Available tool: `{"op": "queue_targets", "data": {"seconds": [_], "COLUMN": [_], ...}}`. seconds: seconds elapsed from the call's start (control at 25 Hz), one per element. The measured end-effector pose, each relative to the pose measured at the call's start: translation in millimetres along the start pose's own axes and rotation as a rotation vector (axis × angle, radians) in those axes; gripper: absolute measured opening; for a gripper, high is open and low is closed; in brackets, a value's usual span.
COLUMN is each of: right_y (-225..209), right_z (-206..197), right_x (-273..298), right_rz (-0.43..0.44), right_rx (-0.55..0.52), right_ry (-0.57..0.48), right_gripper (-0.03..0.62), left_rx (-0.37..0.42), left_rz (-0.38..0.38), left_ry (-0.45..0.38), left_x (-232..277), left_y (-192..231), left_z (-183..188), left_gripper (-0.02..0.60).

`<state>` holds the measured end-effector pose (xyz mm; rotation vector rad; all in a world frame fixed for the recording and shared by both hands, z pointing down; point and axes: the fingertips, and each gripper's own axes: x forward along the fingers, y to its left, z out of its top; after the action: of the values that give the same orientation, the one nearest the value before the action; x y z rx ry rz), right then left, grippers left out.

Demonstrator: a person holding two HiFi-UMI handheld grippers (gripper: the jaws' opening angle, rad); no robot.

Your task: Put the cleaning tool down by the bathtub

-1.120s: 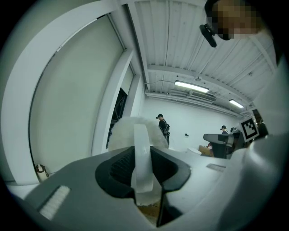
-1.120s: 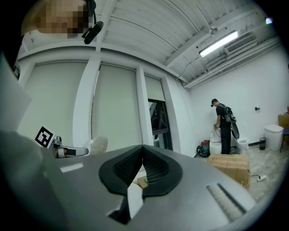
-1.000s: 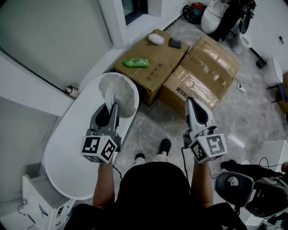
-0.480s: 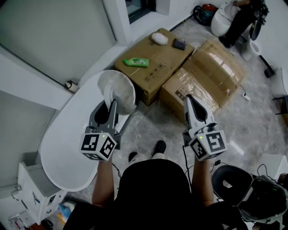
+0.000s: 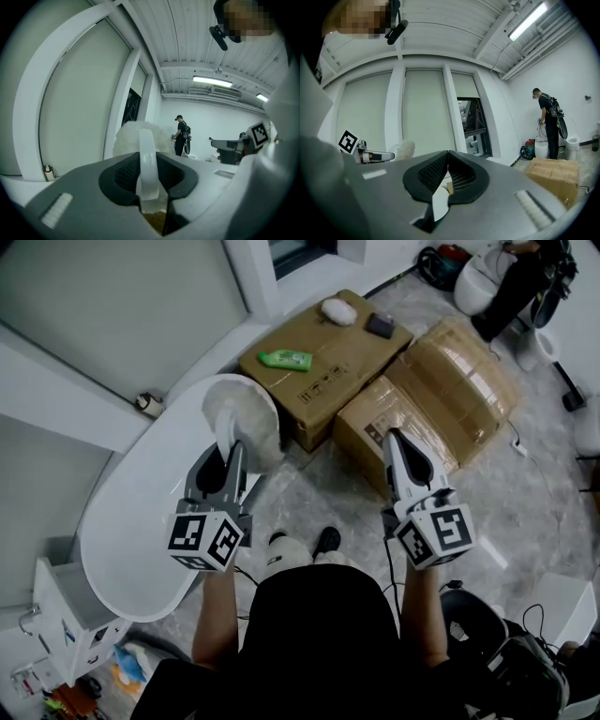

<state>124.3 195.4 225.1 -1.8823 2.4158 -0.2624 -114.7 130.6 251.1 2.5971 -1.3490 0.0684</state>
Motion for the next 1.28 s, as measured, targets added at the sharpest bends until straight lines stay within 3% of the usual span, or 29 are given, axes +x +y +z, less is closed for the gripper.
{"op": "queue_targets", "data": {"seconds": [0.68,1.28], "right_y": [-12,-44], "right_z": [-18,-16], "right_x": [16,109], "right_rz": [-0.004,0.009], "right_rx": [0.023,0.017], "right_ry": [0.045,0.089], "right_gripper": [0.008,0.008], "left_rx": [-0.014,-0.049], "left_rz": [0.004,0.019], "left_ry": [0.051,0.09], "left_x": [23,105], "left_y": [7,55], "left_z": [-18,-22], "left_gripper": [0.087,0.087]}}
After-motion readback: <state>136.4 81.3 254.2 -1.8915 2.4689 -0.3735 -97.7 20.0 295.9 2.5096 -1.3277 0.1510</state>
